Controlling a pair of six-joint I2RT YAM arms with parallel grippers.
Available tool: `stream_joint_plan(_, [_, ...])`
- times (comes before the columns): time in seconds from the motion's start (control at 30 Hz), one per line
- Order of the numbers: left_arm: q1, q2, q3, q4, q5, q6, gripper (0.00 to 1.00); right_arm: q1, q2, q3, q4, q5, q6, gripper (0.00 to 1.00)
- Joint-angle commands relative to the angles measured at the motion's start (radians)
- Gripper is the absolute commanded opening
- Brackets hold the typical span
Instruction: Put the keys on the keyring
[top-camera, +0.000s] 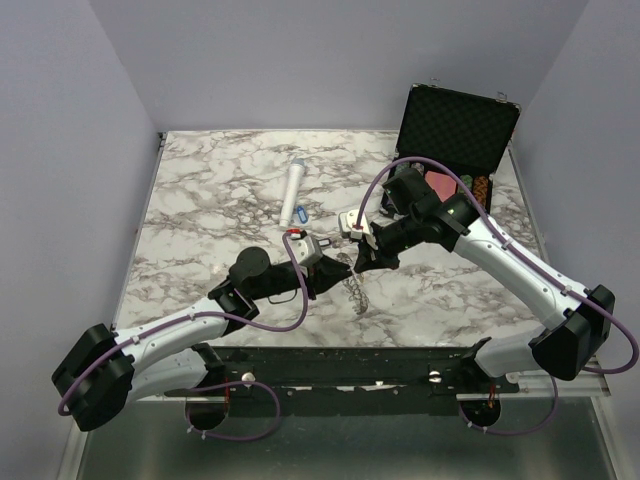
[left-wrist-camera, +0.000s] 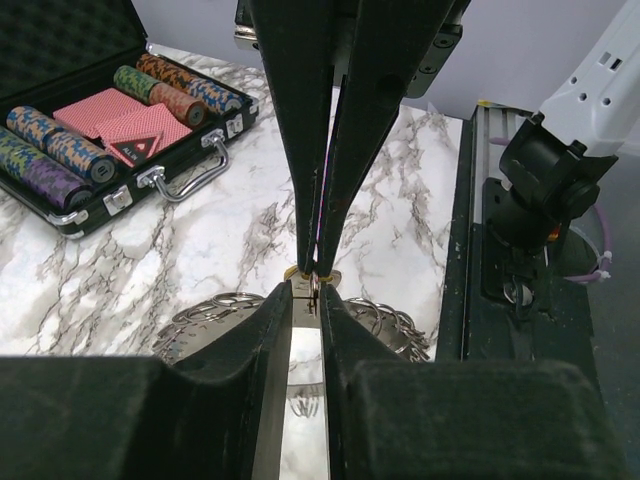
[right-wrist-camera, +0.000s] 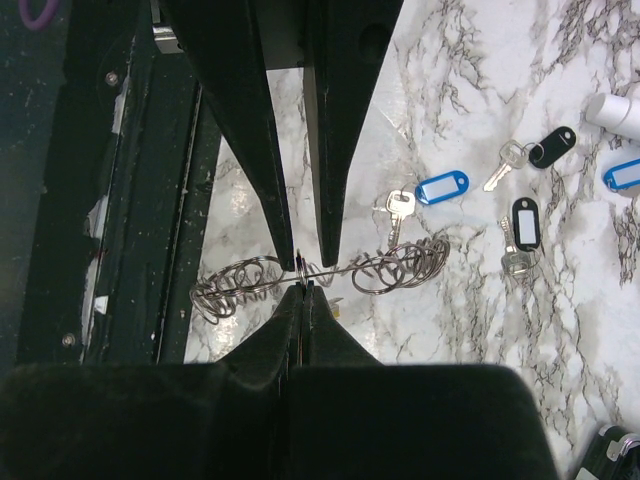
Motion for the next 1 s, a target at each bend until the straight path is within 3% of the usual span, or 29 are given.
stream_joint_plan(0.0, [0.000, 0.024, 0.030, 0.036, 0.048, -0.009, 0.23, 0.008, -0.012, -0.003, 0.021, -0.036, 0.018, 0.00])
stream_joint_plan(0.3, [-0.002, 0.031, 0.041, 0.023, 0.054, -0.003, 0.12, 0.008, -0.013, -0.004, 0.021, -0.042, 0.022, 0.00])
stream_joint_plan(0.5, [-0.003, 0.038, 0.053, 0.010, 0.060, -0.005, 0.11, 0.008, -0.012, -0.006, 0.024, -0.046, 0.025, 0.00])
stream_joint_plan(0.6, [-0.003, 0.041, 0.057, 0.004, 0.071, -0.005, 0.00, 0.008, -0.013, -0.006, 0.025, -0.046, 0.025, 0.00])
stream_joint_plan(0.73, [-0.002, 0.039, 0.059, -0.021, 0.077, 0.002, 0.00, 0.008, -0.015, -0.007, 0.027, -0.046, 0.034, 0.02])
stream_joint_plan(0.9, [-0.003, -0.016, 0.016, -0.004, 0.020, -0.006, 0.00, 0.005, -0.025, -0.018, 0.056, -0.039, 0.091, 0.23])
stream_joint_plan(0.97, [-0.002, -0.050, -0.018, 0.022, 0.005, -0.014, 0.00, -0.005, -0.033, -0.027, 0.061, -0.058, 0.110, 0.27])
